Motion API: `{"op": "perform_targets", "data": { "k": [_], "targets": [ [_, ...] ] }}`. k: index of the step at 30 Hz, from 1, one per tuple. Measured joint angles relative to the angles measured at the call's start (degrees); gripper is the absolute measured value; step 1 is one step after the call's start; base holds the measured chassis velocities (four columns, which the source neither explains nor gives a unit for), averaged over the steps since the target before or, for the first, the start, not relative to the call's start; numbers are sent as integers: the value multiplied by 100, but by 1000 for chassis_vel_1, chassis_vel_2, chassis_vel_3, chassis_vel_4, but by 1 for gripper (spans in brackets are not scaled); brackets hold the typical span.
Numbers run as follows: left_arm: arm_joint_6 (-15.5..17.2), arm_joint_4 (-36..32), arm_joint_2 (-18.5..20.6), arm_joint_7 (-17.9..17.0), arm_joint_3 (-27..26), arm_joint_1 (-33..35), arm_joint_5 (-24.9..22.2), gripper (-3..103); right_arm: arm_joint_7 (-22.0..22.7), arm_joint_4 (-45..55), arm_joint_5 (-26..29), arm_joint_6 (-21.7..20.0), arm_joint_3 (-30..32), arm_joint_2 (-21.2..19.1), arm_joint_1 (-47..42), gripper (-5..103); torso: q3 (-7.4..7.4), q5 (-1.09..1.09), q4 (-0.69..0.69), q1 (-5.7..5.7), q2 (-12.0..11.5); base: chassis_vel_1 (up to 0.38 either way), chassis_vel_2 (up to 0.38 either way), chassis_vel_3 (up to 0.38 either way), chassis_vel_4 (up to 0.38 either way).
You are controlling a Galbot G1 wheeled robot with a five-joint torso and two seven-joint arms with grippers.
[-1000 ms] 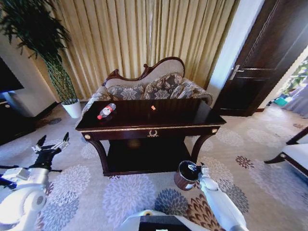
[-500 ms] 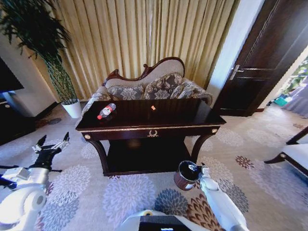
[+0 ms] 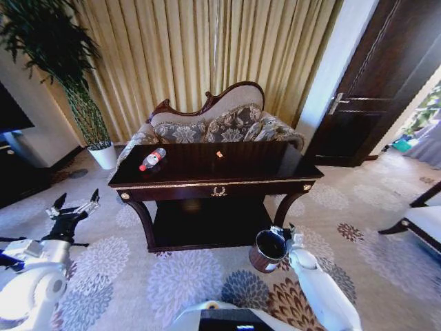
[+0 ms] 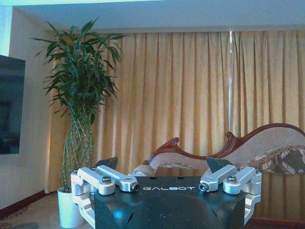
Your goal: Move to the front of the table and place the trash on the table into the trash bin.
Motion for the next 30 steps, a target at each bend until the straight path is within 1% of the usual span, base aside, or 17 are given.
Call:
{"op": "perform_targets", "data": {
  "k": [2, 3, 4, 7, 10, 12, 16, 30],
  "targets": [
    [0, 2, -19, -3, -1, -3, -2, 100, 126, 772, 122, -222, 95, -48, -126, 100, 0, -1, 2, 0, 0, 0, 0, 0, 0],
    [0, 10, -31, -4, -2, -4, -4, 100, 216, 1185, 169, -385, 135, -68, -173, 100, 0, -1, 0, 0, 0, 0, 0, 0, 0],
    [0, 10, -31, -4, -2, -4, -4, 100, 216, 1185, 169, -385, 135, -68, -173, 100, 0, -1, 0, 0, 0, 0, 0, 0, 0],
    [-11, 18, -69, -4, -27, 7, -17, 100, 565, 2203, 299, -818, 132, -127, -185, 100, 0, -1, 1, 0, 0, 0, 0, 0, 0],
    [-21, 18, -75, -4, -45, 15, -29, 100, 656, 2437, 325, -915, 105, -148, -168, 100, 0, 0, 1, 0, 0, 0, 0, 0, 0],
    [-40, 18, -78, -4, -95, 39, -85, 100, 738, 2834, 383, -1072, 65, -198, -145, 100, 0, 0, 1, 0, 0, 0, 0, 0, 0],
    [-69, 38, -69, 1, -128, 56, -118, 100, 781, 3006, 389, -1106, 52, -244, -143, 100, 0, 0, 0, 0, 0, 0, 0, 0, 0],
    [-71, 50, -26, 6, -127, 43, -130, 100, 804, 3088, 369, -1065, 54, -264, -176, 100, 0, 1, 0, 0, 0, 0, 0, 0, 0]
  ]
}}
